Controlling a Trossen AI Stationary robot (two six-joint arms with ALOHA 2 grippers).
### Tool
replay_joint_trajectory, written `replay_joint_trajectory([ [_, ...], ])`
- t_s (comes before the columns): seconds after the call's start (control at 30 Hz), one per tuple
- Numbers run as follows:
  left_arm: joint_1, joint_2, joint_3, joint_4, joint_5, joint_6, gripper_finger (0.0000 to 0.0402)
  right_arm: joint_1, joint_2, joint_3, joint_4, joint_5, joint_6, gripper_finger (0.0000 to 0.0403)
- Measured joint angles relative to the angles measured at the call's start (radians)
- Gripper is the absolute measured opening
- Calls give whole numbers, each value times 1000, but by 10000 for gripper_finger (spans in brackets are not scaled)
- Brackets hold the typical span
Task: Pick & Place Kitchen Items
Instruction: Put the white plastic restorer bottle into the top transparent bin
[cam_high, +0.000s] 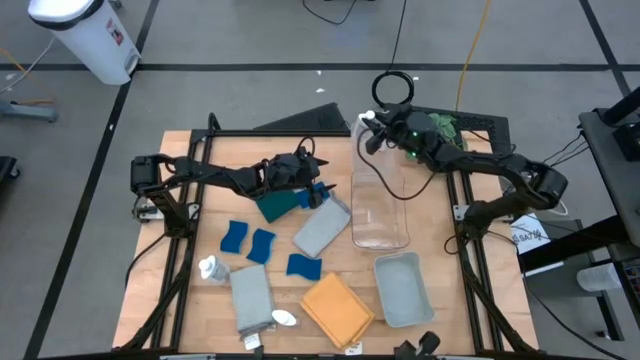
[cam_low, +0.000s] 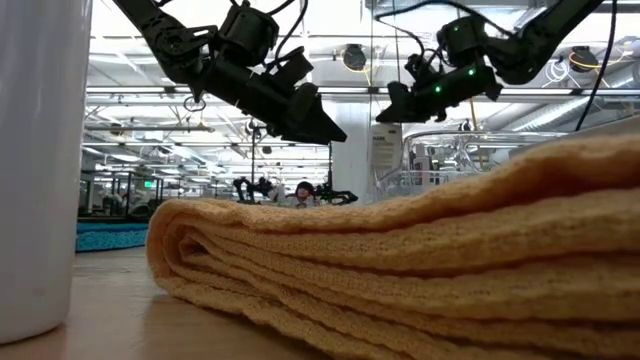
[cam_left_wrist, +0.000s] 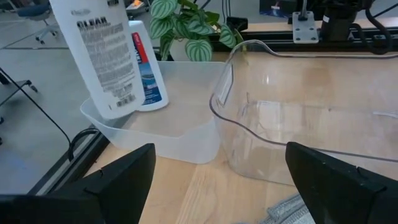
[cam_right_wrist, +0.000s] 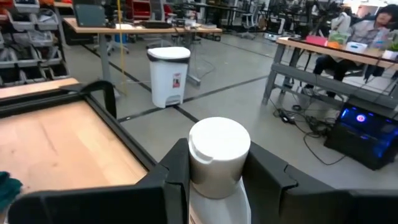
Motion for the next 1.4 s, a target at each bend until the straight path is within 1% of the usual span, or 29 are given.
replay_joint_trajectory([
  [0.47,0,0,1,0,1,0,363,-56,96,0,57,-1,26,83],
  [0.57,0,0,1,1,2,0,363,-69,119,0,69,-1,54,83],
  [1.17,0,0,1,1,2,0,363,-88,121,0,30,-1,105,83],
  [1.4,0,0,1,1,2,0,363,-87,121,0,4,-1,97,83],
])
